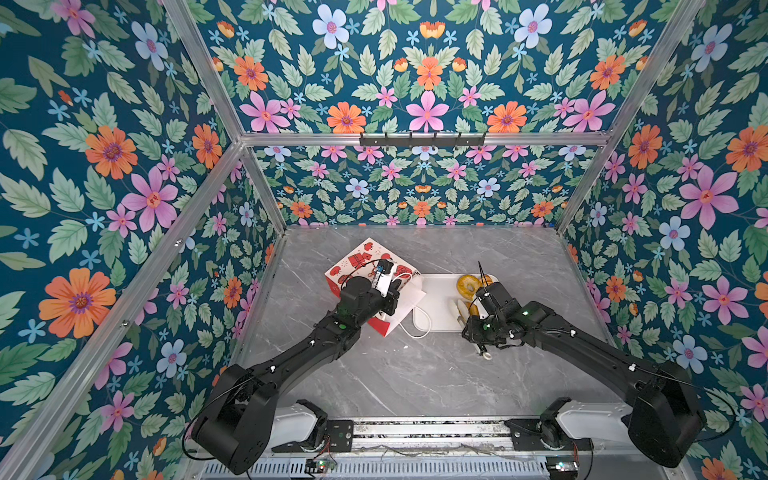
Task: Take the fake bread out of the paper bag
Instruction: 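Swing the open tongs back toward the bag opening with the right gripper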
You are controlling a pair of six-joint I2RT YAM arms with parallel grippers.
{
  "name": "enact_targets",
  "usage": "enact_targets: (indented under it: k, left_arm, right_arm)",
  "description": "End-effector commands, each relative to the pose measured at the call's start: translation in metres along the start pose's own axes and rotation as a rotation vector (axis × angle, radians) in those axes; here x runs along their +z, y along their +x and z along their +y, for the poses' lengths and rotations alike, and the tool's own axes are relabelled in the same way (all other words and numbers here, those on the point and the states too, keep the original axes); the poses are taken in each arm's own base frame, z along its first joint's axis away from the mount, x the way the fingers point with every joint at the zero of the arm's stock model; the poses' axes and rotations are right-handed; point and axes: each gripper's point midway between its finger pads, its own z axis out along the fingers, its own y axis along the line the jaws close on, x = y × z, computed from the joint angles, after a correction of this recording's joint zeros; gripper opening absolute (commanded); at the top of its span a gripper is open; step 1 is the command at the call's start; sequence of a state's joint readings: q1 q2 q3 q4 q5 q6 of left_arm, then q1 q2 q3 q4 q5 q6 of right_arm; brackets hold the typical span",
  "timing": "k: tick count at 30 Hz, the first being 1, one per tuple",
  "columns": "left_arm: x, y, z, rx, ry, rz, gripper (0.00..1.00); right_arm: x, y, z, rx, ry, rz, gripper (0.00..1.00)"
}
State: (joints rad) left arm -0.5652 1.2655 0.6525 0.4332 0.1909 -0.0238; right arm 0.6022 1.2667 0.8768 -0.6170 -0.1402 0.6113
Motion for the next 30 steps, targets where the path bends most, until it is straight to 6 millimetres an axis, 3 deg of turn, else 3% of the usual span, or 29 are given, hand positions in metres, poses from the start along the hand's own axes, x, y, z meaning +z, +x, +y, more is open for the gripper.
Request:
enact_targets:
  k: [1,6,9,18,22,27,30]
  left_arm:
    - [0.0,-0.008,-0.001,0.007,0.003,-0.021,0.0]
    - [-0.001,-0.012,0.0,0.014,-0.005,-0.021,0.0]
    - [-0.001,-0.017,0.0,0.016,-0.005,-0.027,0.0]
    - [0.002,-0.029,0.001,0.025,-0.006,-0.024,0.0]
    - [0.004,-0.032,-0.001,0.025,0.002,-0.023,0.0]
    - [0.002,-0.033,-0.001,0.021,0.003,-0.022,0.0]
    - [0.0,-0.035,-0.001,0.018,-0.001,-0.028,0.0]
  right_arm:
    - [-0.012,-0.008,-0.001,-0.036,0.018,-0.048,0.39]
    - [-0.041,-0.017,0.032,-0.134,-0.066,-0.094,0.4]
    - [-0.042,-0.013,0.058,-0.196,-0.115,-0.082,0.4]
    - [-0.003,0.002,0.121,-0.322,-0.243,-0.006,0.39]
    - [0.011,-0.014,0.14,-0.371,-0.243,-0.041,0.39]
    - [0.029,-0.044,0.149,-0.404,-0.173,-0.109,0.38]
    - [0.052,-0.052,0.149,-0.416,-0.125,-0.104,0.38]
